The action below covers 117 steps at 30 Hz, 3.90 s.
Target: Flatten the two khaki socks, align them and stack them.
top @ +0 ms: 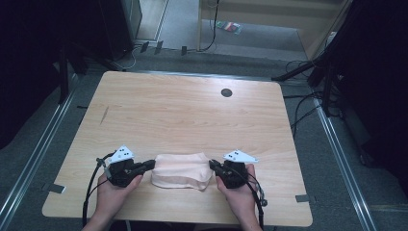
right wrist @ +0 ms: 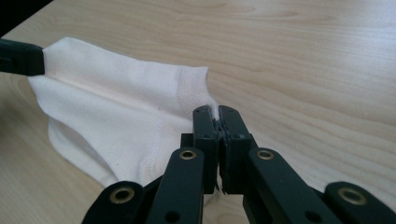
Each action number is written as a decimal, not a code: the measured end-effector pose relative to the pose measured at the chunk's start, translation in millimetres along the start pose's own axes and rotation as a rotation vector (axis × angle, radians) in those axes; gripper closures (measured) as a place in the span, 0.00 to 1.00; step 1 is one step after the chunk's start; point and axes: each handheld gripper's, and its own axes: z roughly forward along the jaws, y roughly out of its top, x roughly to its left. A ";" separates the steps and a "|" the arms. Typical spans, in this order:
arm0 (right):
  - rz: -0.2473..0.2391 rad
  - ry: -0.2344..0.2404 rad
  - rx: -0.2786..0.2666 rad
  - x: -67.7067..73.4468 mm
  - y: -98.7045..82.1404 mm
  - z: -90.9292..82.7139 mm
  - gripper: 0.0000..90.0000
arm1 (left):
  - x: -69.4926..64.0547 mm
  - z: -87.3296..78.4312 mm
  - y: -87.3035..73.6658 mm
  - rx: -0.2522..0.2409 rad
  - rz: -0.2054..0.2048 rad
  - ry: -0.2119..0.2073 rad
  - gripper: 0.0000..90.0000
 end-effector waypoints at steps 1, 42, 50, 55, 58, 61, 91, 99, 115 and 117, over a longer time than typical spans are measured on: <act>-0.006 0.003 0.009 2.0 -3.6 -0.9 0.98 | 0.6 -1.1 -4.4 0.016 0.001 -0.002 1.00; -0.039 0.004 0.000 5.8 -18.9 20.2 0.88 | -1.3 15.6 -20.6 0.102 0.077 0.050 1.00; -0.022 0.013 -0.043 -1.3 -19.7 20.5 0.56 | 5.7 9.6 -20.4 -0.020 0.031 0.023 0.57; 0.001 -0.036 -0.093 -14.8 -16.8 10.6 0.36 | 12.9 5.3 -18.4 -0.052 -0.016 0.085 0.19; 0.012 -0.039 -0.113 -19.3 -15.9 6.5 0.34 | 17.2 0.4 -17.8 -0.077 -0.025 0.086 0.16; 0.018 -0.053 -0.127 -24.7 -14.3 1.5 0.28 | 23.2 -6.7 -18.5 -0.108 -0.021 0.097 0.16; 0.135 -0.198 -0.213 -105.9 -33.3 -64.7 0.17 | 91.6 -53.1 -38.0 -0.136 -0.105 0.272 0.13; 0.157 -0.239 -0.198 -120.0 -46.9 -78.4 0.18 | 103.8 -67.8 -47.5 -0.131 -0.112 0.304 0.13; 0.191 -0.295 -0.176 -146.0 -77.2 -104.4 0.18 | 122.2 -93.2 -66.1 -0.137 -0.121 0.355 0.13; 0.201 -0.302 -0.181 -149.5 -81.6 -109.2 0.18 | 125.4 -97.7 -68.7 -0.143 -0.129 0.362 0.13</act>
